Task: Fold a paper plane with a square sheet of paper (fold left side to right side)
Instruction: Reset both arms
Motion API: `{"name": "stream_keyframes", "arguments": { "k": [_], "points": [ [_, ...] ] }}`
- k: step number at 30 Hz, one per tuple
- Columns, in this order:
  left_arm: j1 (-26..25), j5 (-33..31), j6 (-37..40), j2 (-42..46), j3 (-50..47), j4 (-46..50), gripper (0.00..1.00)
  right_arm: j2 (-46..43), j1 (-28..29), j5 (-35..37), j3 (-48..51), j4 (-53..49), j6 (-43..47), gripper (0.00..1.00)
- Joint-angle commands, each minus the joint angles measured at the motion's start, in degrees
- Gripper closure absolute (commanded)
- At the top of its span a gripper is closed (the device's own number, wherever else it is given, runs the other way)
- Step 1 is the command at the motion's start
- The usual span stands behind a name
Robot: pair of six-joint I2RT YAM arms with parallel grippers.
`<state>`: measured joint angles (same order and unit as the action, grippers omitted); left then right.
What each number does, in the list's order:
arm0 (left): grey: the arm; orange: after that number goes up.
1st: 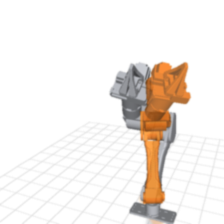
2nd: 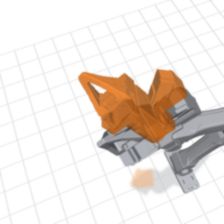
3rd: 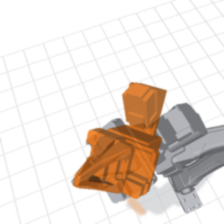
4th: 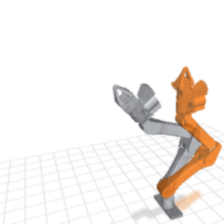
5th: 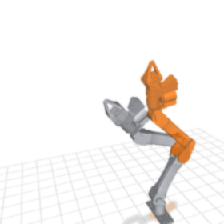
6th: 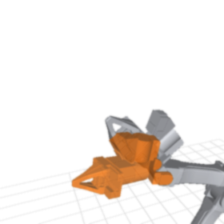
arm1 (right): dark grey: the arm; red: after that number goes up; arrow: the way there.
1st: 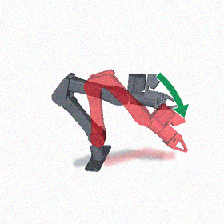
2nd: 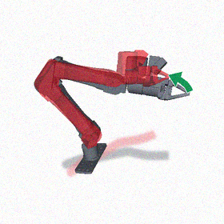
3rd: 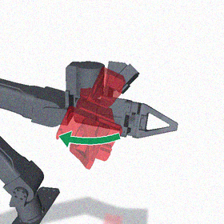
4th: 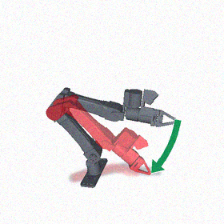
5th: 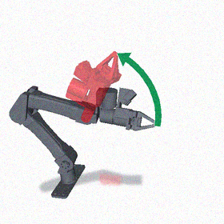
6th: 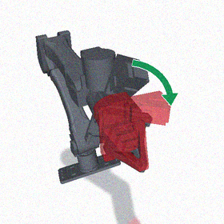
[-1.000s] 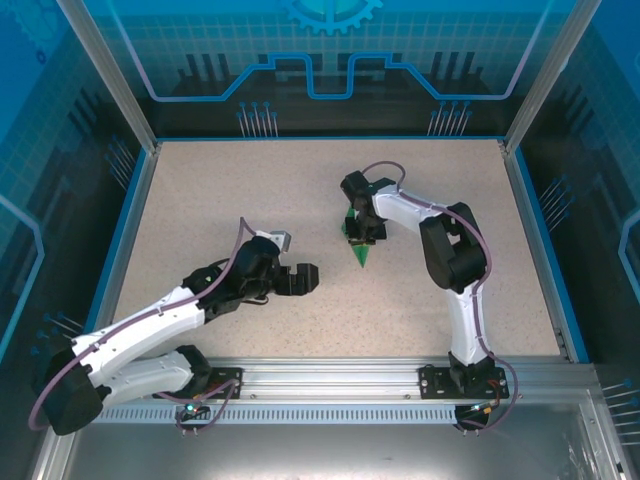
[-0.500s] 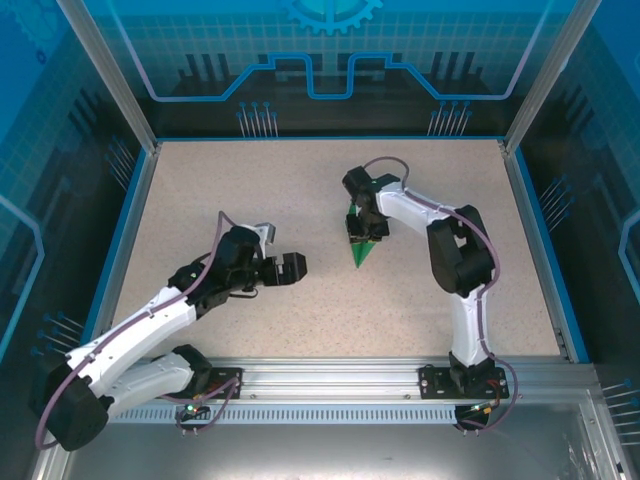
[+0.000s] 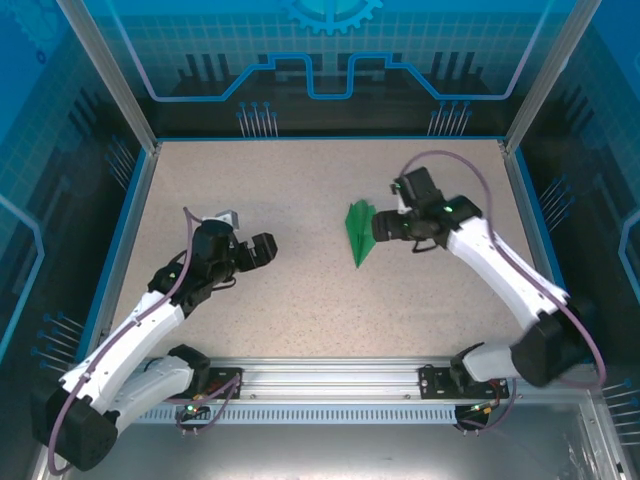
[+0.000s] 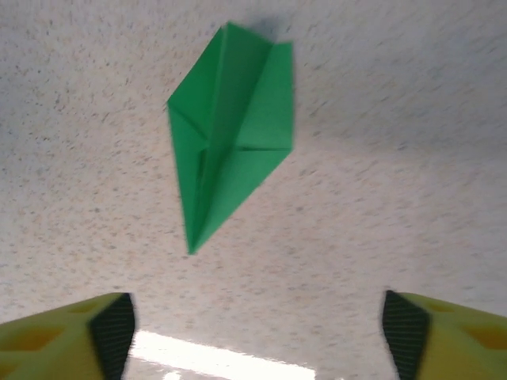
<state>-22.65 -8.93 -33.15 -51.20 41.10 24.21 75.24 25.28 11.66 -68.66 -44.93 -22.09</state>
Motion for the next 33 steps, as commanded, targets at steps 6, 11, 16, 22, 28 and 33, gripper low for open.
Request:
{"name": "stream_keyframes", "arguments": {
  "k": [6,11,16,22,28,33],
  "points": [
    [0.9,-24.1,11.0,2.4,-5.2,-12.2,0.01,-20.7,-12.8,11.1,21.5,16.1,6.0,0.01],
    [2.5,-29.5,20.1,-1.1,-10.1,-22.7,0.01,-24.7,-19.9,9.4,37.8,38.2,11.6,0.01],
    [6.2,-28.1,25.1,-7.0,-14.3,-32.2,0.01,-19.1,-23.2,5.2,46.8,56.1,13.0,0.01],
    [7.1,-20.8,31.6,-12.8,-21.1,-48.0,0.01,-8.5,-23.7,-0.3,47.4,69.0,17.8,0.01],
    [9.6,-10.6,34.8,-18.5,-21.9,-56.8,0.01,-2.1,-24.0,-4.9,46.7,78.9,21.4,0.01],
    [14.2,-2.8,34.7,-22.6,-21.0,-62.1,0.01,0.5,-24.4,-11.8,44.4,78.4,23.4,0.01]
  ]
}}
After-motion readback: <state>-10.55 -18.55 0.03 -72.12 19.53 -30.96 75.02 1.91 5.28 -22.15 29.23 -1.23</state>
